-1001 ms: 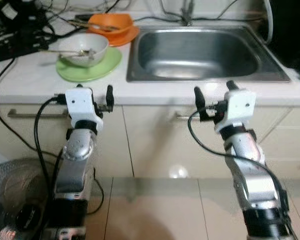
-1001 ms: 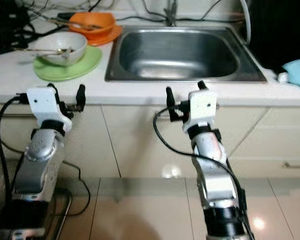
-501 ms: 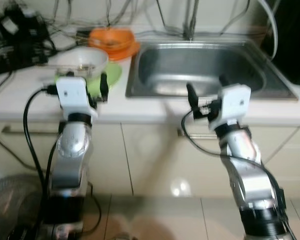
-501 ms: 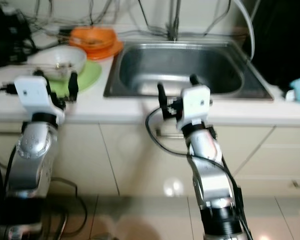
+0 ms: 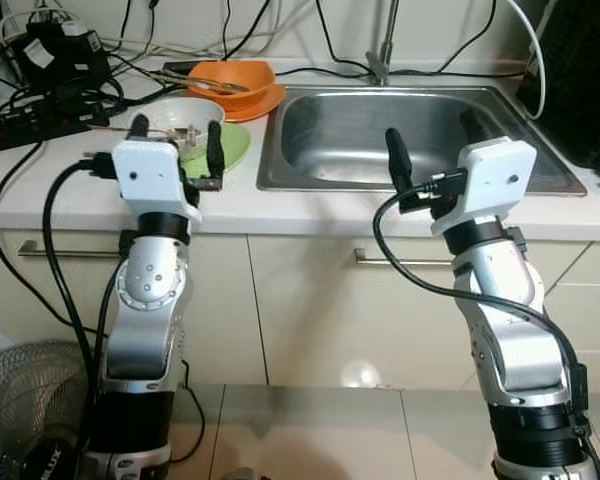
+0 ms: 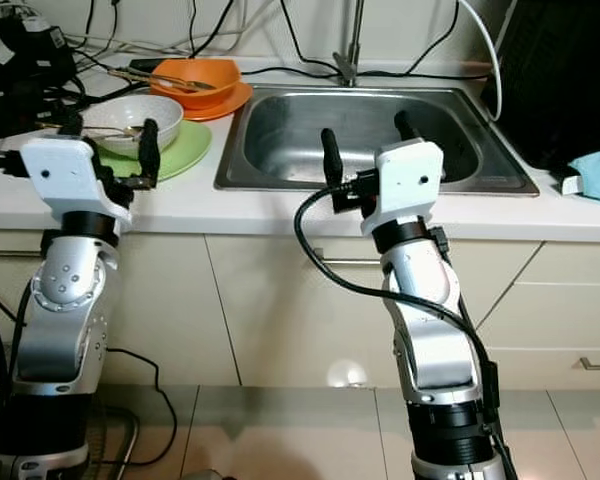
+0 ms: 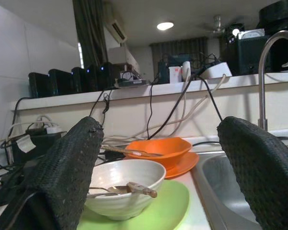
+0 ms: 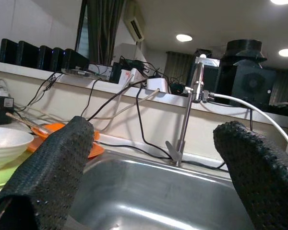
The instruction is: Kitchen organization
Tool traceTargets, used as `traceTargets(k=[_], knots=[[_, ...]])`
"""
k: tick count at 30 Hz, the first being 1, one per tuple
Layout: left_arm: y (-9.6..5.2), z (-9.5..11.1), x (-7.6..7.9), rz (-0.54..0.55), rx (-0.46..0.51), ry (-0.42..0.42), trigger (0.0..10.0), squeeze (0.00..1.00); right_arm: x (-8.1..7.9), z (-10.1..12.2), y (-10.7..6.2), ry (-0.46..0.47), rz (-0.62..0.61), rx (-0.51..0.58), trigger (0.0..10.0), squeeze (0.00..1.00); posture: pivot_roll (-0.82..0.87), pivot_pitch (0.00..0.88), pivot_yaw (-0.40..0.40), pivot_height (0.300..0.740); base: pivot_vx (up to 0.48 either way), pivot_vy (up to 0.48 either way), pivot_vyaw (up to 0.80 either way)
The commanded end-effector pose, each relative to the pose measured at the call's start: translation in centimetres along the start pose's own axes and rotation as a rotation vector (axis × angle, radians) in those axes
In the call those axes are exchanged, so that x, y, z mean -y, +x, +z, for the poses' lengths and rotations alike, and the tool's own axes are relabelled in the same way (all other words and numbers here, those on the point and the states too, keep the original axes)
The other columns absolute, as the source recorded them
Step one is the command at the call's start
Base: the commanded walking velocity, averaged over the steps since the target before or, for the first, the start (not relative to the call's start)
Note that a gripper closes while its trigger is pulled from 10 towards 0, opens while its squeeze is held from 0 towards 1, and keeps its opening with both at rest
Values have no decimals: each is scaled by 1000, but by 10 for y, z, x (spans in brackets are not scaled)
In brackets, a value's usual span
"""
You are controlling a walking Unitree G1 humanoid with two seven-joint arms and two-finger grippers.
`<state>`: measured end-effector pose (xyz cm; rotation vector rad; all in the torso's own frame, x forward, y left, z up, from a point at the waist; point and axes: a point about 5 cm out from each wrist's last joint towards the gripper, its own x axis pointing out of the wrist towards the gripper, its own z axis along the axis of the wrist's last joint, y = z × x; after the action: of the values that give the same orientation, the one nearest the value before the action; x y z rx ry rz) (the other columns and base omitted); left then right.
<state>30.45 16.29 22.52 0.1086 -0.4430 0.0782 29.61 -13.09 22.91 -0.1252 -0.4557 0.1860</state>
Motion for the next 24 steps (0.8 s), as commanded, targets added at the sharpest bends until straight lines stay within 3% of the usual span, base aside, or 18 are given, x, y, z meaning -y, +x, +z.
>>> traceTargets(k=[1, 6, 18, 24], knots=[[4, 7, -5, 28, 16, 7, 10000, 0, -1, 12, 4, 5, 11, 41, 10000, 0, 6, 25, 24, 740, 0, 0, 0], [3, 5, -10, 45, -4, -8, 10000, 0, 0, 18, 5, 6, 12, 55, 10000, 0, 5, 24, 25, 740, 0, 105, 0], [3, -2, -9, 39, -53, -21, 10000, 0, 2, 13, 4, 13, 2, 22, 10000, 0, 11, 20, 28, 740, 0, 480, 0], [3, -5, -8, 22, -71, -3, 10000, 0, 2, 12, 3, 13, -1, 19, 10000, 0, 12, 21, 30, 740, 0, 46, 0]])
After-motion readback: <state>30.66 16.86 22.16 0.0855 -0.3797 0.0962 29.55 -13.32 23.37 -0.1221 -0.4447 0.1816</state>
